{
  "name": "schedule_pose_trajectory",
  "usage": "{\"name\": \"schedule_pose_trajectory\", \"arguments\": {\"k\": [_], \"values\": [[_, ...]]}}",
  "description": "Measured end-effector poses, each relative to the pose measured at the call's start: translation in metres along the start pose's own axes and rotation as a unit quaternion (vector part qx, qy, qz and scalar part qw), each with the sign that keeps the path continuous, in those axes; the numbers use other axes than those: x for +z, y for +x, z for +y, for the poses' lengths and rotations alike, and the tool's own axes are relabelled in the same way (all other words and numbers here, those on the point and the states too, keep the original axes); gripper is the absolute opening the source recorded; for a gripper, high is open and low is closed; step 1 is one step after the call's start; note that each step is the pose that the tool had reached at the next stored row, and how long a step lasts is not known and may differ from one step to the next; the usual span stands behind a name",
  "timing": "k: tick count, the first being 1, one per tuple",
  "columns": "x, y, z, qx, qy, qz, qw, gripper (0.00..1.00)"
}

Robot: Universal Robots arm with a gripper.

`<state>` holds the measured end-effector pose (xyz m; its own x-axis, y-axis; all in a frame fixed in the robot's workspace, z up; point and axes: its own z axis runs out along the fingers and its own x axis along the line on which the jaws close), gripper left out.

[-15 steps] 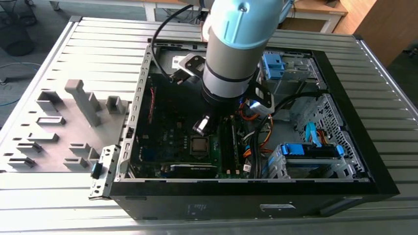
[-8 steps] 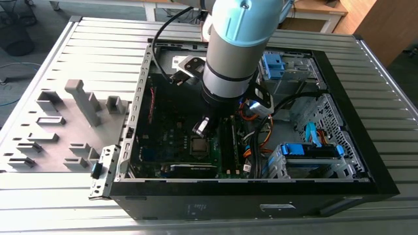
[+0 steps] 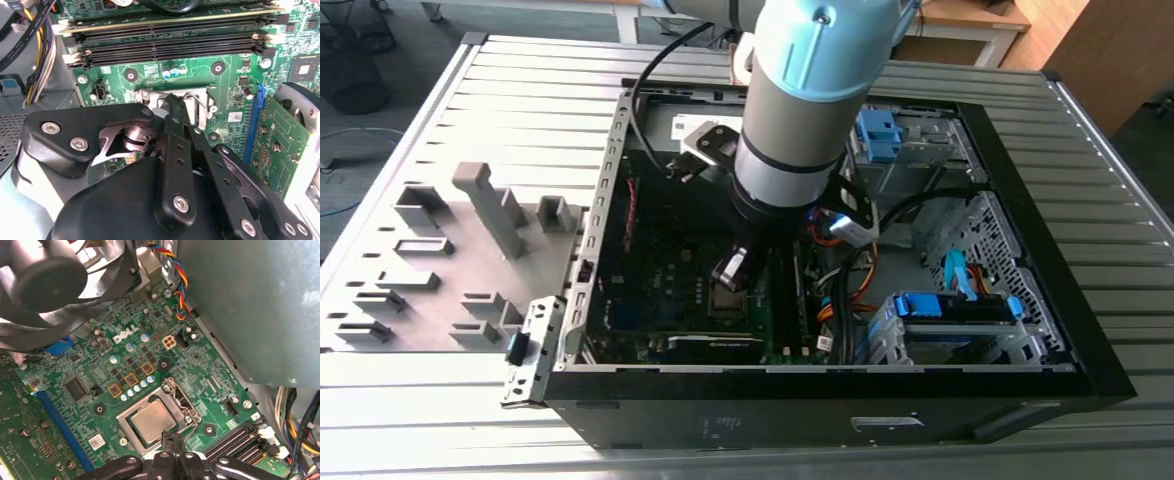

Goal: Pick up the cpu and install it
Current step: 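Install the first cpu locking lever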

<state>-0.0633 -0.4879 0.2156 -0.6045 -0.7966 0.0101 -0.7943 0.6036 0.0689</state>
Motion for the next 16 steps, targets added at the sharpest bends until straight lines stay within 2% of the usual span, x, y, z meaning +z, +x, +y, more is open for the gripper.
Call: {"name": "schedule_pose_trajectory", "arguments": {"k": [8, 16], "values": [[0.0011, 0.0006, -0.0006, 0.005, -0.0001, -0.0005, 0.99999, 0.11], [0.0027, 0.0017, -0.0016, 0.035, -0.0002, -0.0023, 0.99939, 0.11]]}}
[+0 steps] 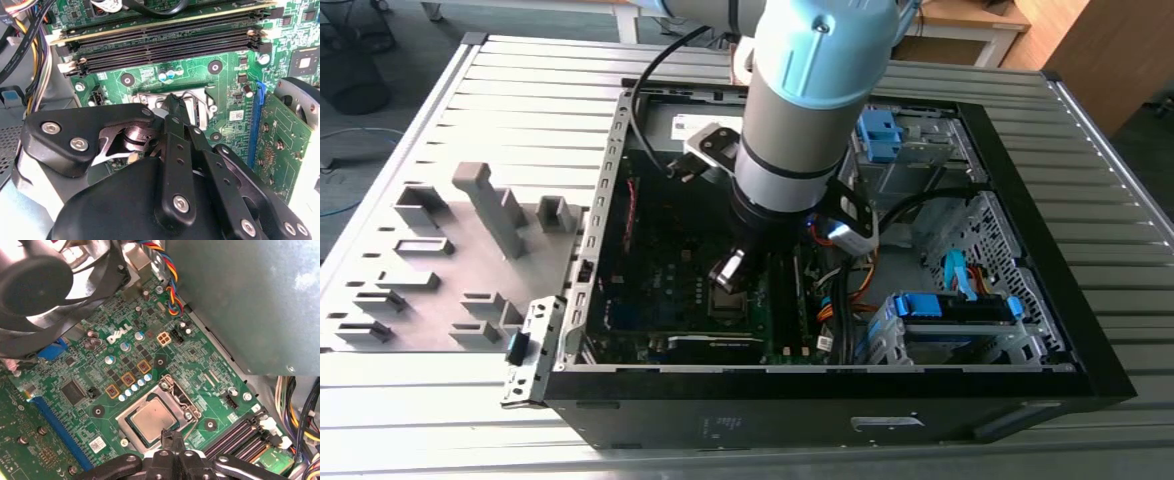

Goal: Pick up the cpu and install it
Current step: 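Install the first cpu locking lever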

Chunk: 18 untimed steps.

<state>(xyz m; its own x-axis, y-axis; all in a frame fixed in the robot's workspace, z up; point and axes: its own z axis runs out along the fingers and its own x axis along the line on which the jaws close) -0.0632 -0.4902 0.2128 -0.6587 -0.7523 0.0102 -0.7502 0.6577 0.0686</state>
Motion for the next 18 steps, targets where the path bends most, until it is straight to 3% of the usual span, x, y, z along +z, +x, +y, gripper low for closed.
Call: {"name": "schedule_pose_trajectory", "arguments": {"k": [8, 15, 18], "values": [[0.0012, 0.0009, -0.001, 0.023, 0.0011, -0.0002, 0.99973, 0.11], [0.0017, 0.0009, -0.0013, 0.022, 0.0016, 0.0004, 0.99975, 0.11], [0.0024, 0.0006, -0.0018, 0.01, 0.0024, 0.0021, 0.99994, 0.11]]}}
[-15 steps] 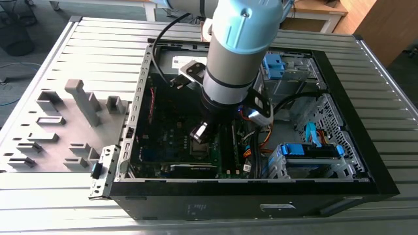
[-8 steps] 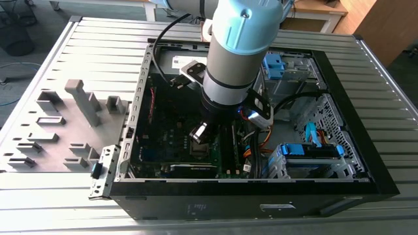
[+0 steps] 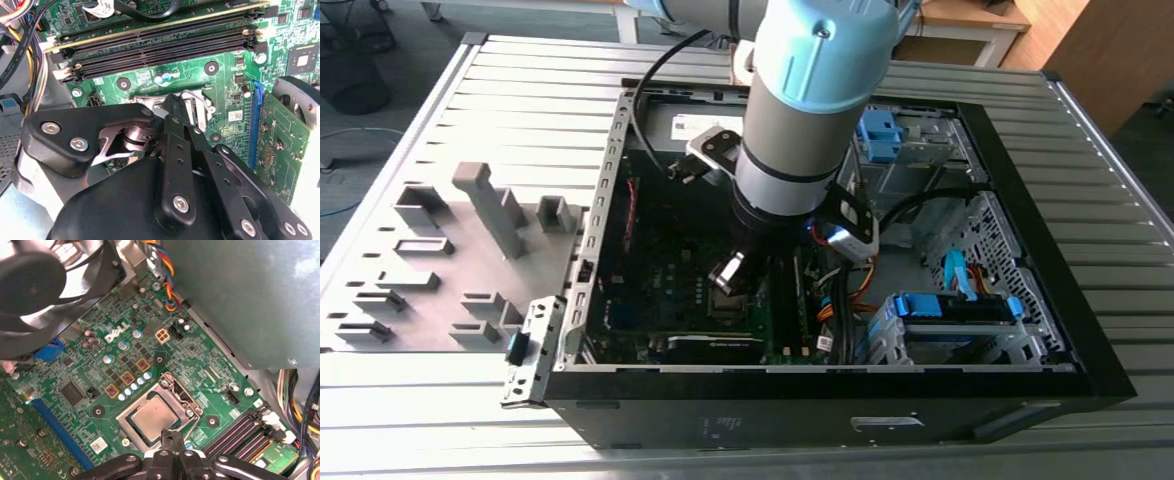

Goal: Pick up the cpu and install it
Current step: 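Install the first cpu locking lever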

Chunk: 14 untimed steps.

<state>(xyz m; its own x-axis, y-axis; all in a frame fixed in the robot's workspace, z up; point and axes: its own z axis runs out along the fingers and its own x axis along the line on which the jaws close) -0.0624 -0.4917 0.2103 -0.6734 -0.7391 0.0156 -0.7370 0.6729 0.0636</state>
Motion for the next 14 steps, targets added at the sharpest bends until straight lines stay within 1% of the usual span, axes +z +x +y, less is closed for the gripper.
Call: {"name": "schedule_pose_trajectory", "arguments": {"k": [4, 6, 14], "values": [[0.0012, -0.0001, -0.0003, -0.021, 0.0014, 0.0026, 0.99978, 0.11], [0.002, -0.0002, -0.0003, -0.029, 0.0028, 0.0048, 0.99957, 0.11], [0.0052, 0.0001, -0.0009, -0.052, 0.0101, 0.0169, 0.99846, 0.11]]}}
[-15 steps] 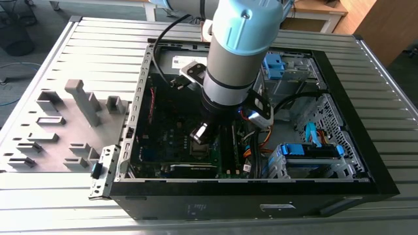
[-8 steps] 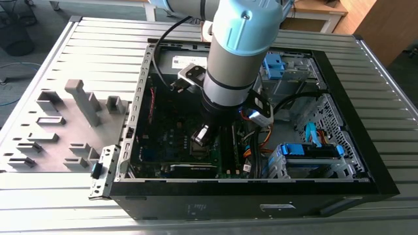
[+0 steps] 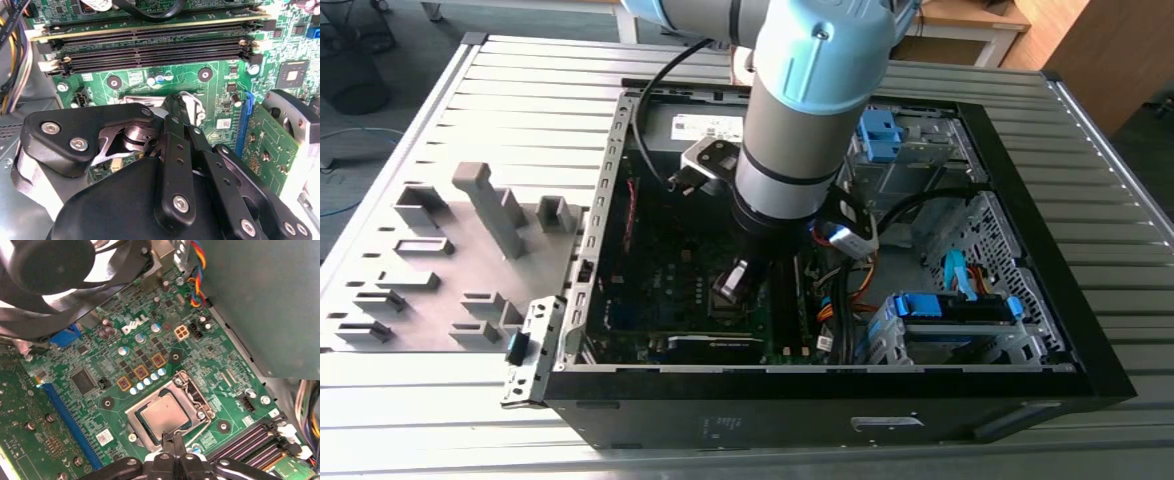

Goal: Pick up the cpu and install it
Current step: 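Install the first cpu locking lever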

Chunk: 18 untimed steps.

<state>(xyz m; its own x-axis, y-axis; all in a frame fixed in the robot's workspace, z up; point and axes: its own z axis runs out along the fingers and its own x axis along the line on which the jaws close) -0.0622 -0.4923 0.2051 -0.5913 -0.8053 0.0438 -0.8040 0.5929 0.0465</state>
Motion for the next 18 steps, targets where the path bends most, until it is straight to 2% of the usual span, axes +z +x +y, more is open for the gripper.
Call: {"name": "schedule_pose_trajectory", "arguments": {"k": [12, 18], "values": [[0.0045, 0.0008, -0.0033, -0.012, 0.0099, 0.0141, 0.99978, 0.11], [0.0073, 0.0003, -0.0041, -0.012, 0.0115, 0.0162, 0.99973, 0.11]]}}
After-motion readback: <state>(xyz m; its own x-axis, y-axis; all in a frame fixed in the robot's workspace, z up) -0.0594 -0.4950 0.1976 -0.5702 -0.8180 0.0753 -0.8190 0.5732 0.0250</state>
